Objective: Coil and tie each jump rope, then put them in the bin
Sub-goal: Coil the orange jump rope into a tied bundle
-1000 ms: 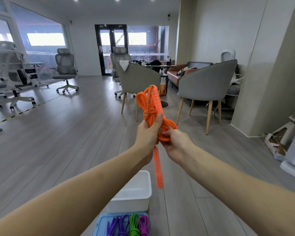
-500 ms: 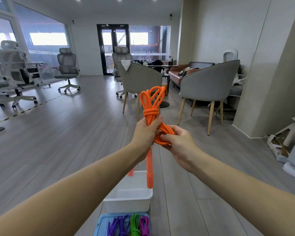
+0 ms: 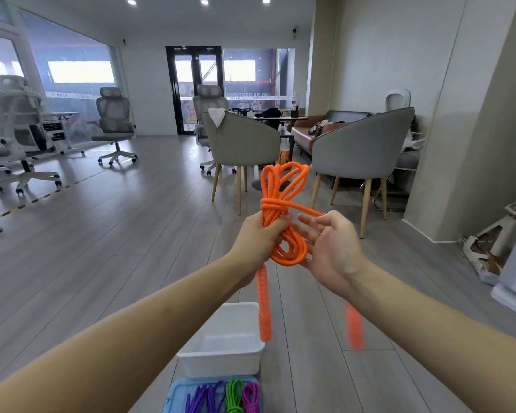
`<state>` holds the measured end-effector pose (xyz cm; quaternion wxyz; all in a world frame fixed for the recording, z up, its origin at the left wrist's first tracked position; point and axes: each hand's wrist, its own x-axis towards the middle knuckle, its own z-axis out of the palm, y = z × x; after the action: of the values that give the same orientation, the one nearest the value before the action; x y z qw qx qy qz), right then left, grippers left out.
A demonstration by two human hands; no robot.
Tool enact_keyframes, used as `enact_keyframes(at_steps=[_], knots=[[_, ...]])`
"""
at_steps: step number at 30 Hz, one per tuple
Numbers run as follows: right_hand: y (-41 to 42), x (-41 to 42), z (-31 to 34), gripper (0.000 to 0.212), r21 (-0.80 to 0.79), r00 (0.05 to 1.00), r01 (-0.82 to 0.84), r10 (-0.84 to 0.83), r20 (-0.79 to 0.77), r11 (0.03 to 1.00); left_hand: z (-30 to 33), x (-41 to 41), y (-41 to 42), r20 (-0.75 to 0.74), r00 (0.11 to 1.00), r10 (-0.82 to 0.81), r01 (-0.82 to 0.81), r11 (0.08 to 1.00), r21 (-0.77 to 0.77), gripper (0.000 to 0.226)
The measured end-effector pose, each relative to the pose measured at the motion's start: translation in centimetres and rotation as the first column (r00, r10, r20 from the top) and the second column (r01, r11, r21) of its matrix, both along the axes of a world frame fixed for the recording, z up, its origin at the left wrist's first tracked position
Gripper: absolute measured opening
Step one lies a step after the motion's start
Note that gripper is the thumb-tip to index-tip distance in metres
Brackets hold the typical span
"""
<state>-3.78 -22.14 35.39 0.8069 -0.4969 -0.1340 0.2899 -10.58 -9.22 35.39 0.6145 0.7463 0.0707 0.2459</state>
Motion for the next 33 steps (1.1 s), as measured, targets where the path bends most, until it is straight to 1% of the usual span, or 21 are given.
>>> enact_keyframes(at_steps=[2,3,4,6,8,10,12,13,15,18,20,22,25,27,28,29,31,33], knots=[[-0.3,0.8,0.3,0.043,0.050,0.985,0.009,0.000,-0.172,0.999,0.0,-0.1,0.3,-0.020,0.999,-0.031,0.031,0.999,0.023,0.028],[-0.4,1.3,0.4,0.043,0.054,0.965,0.020,-0.006,-0.260,0.998,0.0,-0.2,0.4,-0.030,0.998,-0.051,0.052,0.998,0.035,0.029],[-0.6,1.8,0.4,0.041,0.034,0.949,0.019,-0.007,-0.315,0.999,0.1,-0.4,0.6,-0.038,0.996,-0.084,0.085,0.995,0.045,0.029],[-0.8,2.9,0.2,0.030,-0.062,0.946,-0.072,0.049,-0.321,0.995,0.8,-1.0,1.0,-0.069,0.977,-0.203,0.208,0.975,0.082,0.029],[-1.2,3.7,0.0,0.020,-0.152,0.942,-0.216,0.165,-0.291,0.964,1.6,-1.7,1.4,-0.179,0.920,-0.348,0.377,0.911,0.169,0.031],[-1.3,4.5,-0.1,0.011,-0.274,0.952,-0.273,0.219,-0.214,0.922,2.0,-2.2,1.6,-0.372,0.825,-0.424,0.538,0.792,0.290,0.027],[-1.2,5.1,0.0,0.009,-0.481,0.974,-0.224,0.207,-0.088,0.847,1.6,-2.1,1.4,-0.571,0.729,-0.377,0.647,0.653,0.394,0.025],[-1.0,5.4,-0.1,0.012,-0.543,0.976,-0.202,0.215,-0.040,0.815,0.9,-1.9,1.2,-0.648,0.688,-0.327,0.680,0.603,0.417,0.026],[-0.7,5.6,-0.2,0.019,-0.576,0.969,-0.183,0.245,0.032,0.796,-0.6,-1.4,1.0,-0.739,0.632,-0.232,0.713,0.547,0.438,0.026],[-0.2,4.4,-0.3,0.020,-0.587,0.942,-0.112,0.274,0.194,0.801,-2.5,-0.5,0.7,-0.779,0.617,-0.117,0.707,0.518,0.482,0.027],[0.4,3.6,-0.4,0.020,-0.538,0.910,-0.071,0.276,0.310,0.840,-3.4,-0.1,1.0,-0.773,0.630,-0.074,0.665,0.565,0.488,0.029],[0.8,3.2,-0.4,0.020,-0.443,0.887,-0.075,0.262,0.380,0.893,-4.2,0.2,1.7,-0.770,0.633,-0.082,0.611,0.663,0.432,0.030],[0.9,3.3,-0.3,0.018,-0.301,0.901,-0.081,0.199,0.385,0.950,-4.8,0.2,2.9,-0.749,0.656,-0.093,0.477,0.820,0.316,0.030],[0.8,3.3,-0.3,0.018,-0.255,0.909,-0.057,0.155,0.387,0.965,-4.9,0.2,3.5,-0.700,0.707,-0.101,0.336,0.919,0.208,0.029],[0.7,3.3,-0.3,0.018,-0.240,0.904,-0.039,0.136,0.404,0.970,-4.8,0.2,3.7,-0.668,0.736,-0.108,0.269,0.952,0.143,0.029],[0.5,3.1,-0.2,0.018,-0.220,0.900,-0.030,0.122,0.419,0.975,-4.6,0.2,4.0,-0.639,0.761,-0.117,0.213,0.974,0.076,0.028],[0.2,2.9,0.0,0.016,-0.151,0.897,-0.071,0.129,0.423,0.986,-4.3,0.3,4.3,-0.595,0.793,-0.128,0.126,0.991,-0.046,0.027],[-0.1,2.9,0.3,0.015,-0.071,0.917,-0.098,0.118,0.380,0.993,-4.2,0.4,4.8,-0.568,0.815,-0.114,0.035,0.988,-0.149,0.028]])
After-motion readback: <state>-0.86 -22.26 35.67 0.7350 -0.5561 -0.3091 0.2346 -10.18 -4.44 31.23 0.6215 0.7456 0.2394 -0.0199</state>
